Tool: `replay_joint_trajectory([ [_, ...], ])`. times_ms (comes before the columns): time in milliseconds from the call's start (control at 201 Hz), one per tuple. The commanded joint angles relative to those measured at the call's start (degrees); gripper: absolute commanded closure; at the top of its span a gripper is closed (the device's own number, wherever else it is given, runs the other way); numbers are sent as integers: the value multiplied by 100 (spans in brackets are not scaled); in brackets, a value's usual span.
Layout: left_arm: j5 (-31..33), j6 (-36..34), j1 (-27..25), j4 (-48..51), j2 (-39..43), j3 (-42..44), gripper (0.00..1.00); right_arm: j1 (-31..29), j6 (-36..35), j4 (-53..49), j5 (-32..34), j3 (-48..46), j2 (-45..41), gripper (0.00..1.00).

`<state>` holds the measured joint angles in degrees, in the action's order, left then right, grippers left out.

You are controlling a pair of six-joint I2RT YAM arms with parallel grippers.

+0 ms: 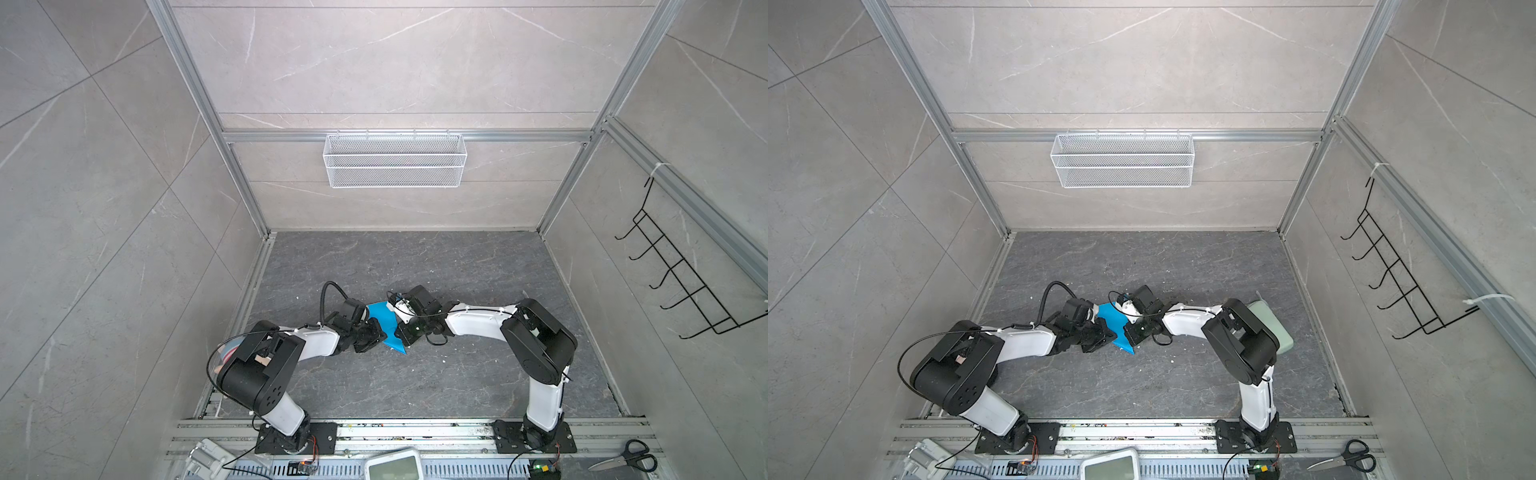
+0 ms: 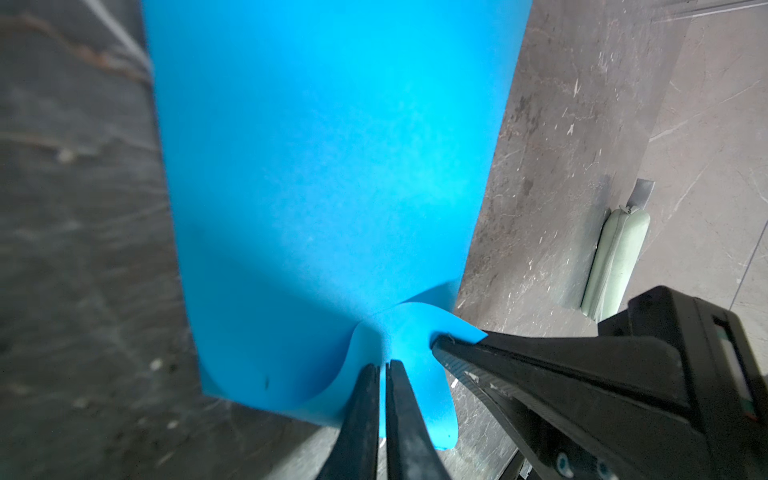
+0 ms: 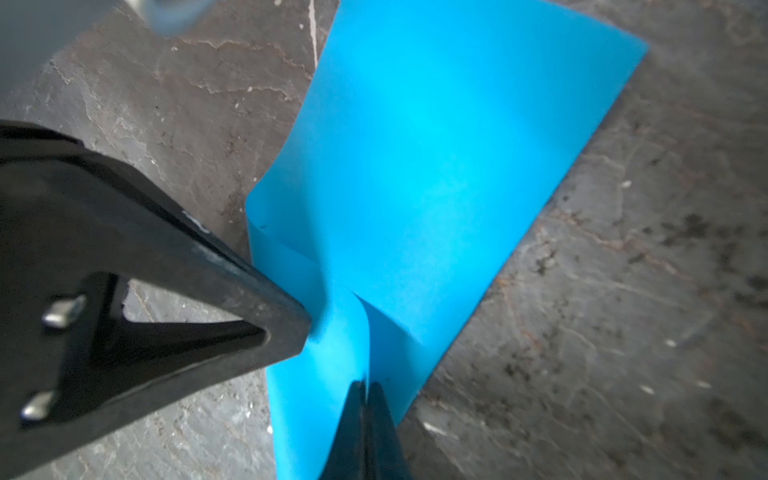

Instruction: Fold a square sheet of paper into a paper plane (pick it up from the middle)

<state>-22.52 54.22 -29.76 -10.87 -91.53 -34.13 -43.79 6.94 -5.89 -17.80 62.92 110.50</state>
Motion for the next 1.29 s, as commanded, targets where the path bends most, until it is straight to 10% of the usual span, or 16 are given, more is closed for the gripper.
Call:
replay_joint_trajectory([
  [0,83,-119,5,4,110,-88,88,10,102,-348,-48,89,183,100],
  [378,221,-408,649,978,69,-984,78,11,76,-325,-354,151,129,100],
  [1289,203,-1091,716,2216,-1161,-1974,95,47,202,-344,-180,262,244,100],
])
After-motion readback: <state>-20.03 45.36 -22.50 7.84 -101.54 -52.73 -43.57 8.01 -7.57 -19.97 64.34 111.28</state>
